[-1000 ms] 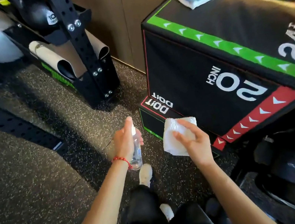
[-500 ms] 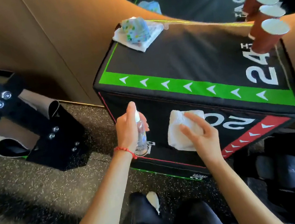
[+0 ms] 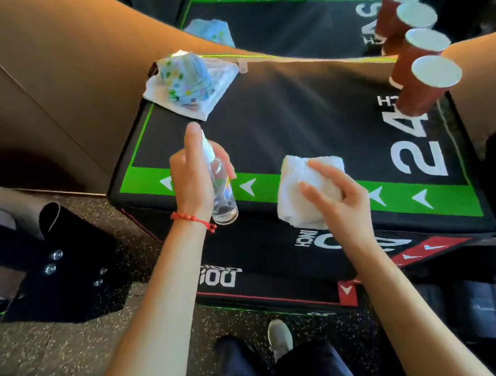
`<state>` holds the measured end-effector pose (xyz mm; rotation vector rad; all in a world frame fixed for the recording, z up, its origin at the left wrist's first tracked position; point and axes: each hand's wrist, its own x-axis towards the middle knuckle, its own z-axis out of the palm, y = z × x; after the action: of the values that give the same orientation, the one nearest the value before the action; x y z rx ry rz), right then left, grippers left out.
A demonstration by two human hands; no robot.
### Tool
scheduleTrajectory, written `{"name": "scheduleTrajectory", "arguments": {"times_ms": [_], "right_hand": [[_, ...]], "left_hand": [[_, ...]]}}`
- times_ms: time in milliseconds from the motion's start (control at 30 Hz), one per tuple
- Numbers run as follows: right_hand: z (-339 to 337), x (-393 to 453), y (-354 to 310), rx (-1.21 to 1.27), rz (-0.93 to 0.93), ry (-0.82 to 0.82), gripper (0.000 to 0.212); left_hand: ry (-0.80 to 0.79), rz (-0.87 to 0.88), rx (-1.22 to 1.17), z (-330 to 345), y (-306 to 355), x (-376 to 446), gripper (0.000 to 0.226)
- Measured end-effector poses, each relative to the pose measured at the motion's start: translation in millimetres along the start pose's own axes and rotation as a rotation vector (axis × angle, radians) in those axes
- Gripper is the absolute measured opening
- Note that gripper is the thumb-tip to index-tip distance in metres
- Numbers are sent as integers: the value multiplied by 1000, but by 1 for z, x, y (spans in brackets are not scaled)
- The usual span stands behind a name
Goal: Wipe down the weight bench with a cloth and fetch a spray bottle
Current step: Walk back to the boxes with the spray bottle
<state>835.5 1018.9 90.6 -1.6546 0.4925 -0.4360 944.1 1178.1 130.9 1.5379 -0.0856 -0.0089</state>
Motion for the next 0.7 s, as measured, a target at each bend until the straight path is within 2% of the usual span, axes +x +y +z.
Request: {"name": "scheduleTrajectory", "arguments": {"times_ms": [300,700], "right_hand": [[30,51,-2,-83,45,-93,26],[86,78,0,-332,122,-30,36]], "left_hand": [[100,57,-65,3,5,53,62],[85,131,34,-9,-20,99,64]]}}
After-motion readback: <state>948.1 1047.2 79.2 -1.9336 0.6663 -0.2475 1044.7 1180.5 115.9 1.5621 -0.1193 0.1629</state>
